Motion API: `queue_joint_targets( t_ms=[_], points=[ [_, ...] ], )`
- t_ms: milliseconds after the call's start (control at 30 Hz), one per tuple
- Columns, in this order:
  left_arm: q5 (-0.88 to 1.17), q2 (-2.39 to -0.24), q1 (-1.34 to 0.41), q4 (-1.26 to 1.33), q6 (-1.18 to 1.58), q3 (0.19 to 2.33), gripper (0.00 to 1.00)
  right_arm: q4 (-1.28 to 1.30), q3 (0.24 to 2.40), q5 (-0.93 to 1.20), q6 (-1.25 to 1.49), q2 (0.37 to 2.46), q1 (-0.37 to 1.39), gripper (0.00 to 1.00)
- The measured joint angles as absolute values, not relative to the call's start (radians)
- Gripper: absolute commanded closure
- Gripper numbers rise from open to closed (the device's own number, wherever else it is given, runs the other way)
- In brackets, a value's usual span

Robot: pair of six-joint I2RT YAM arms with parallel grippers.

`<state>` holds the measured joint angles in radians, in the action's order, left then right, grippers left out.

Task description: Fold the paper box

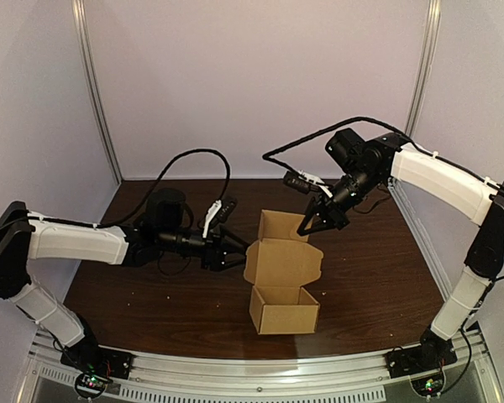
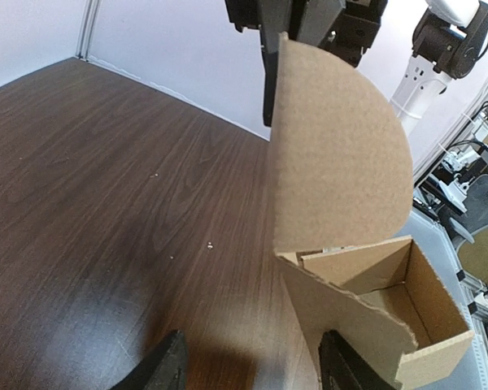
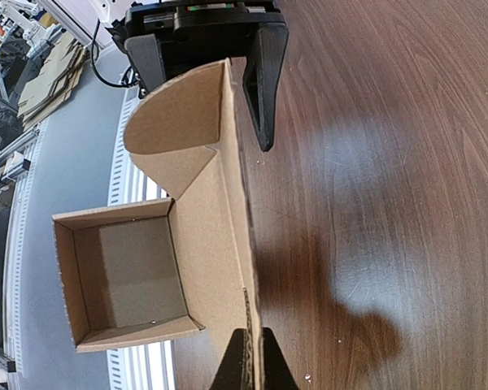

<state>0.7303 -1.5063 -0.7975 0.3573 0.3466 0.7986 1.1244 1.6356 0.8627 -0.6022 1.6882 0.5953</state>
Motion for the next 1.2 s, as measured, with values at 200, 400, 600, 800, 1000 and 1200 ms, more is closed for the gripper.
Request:
queue_joint_targets(
  t_ms=[200,400,600,800,1000,1200],
  points=[
    [0.758,-1.575,-0.826,0.381,0.363,0.835,0.42,1.130,1.627,0.857,-0.599,1.688,0.596,1.00],
    [0.783,-1.624,-0.845,0.418,0.388,0.854,0.46,1.131,1.611,0.850,-0.599,1.687,0.597,1.00],
    [0.808,-1.668,-0.857,0.456,0.412,0.862,0.53,1.150,1.605,0.867,-0.604,1.676,0.596,1.00],
    [0.833,-1.717,-0.861,0.542,0.458,0.862,0.60,1.186,1.604,0.902,-0.619,1.670,0.590,1.00],
    [0.839,-1.749,-0.871,0.607,0.496,0.862,0.62,1.184,1.593,0.916,-0.611,1.665,0.587,1.00],
    [0.842,-1.755,-0.907,0.622,0.493,0.874,0.76,1.177,1.581,0.935,-0.598,1.655,0.587,1.00]
  ],
)
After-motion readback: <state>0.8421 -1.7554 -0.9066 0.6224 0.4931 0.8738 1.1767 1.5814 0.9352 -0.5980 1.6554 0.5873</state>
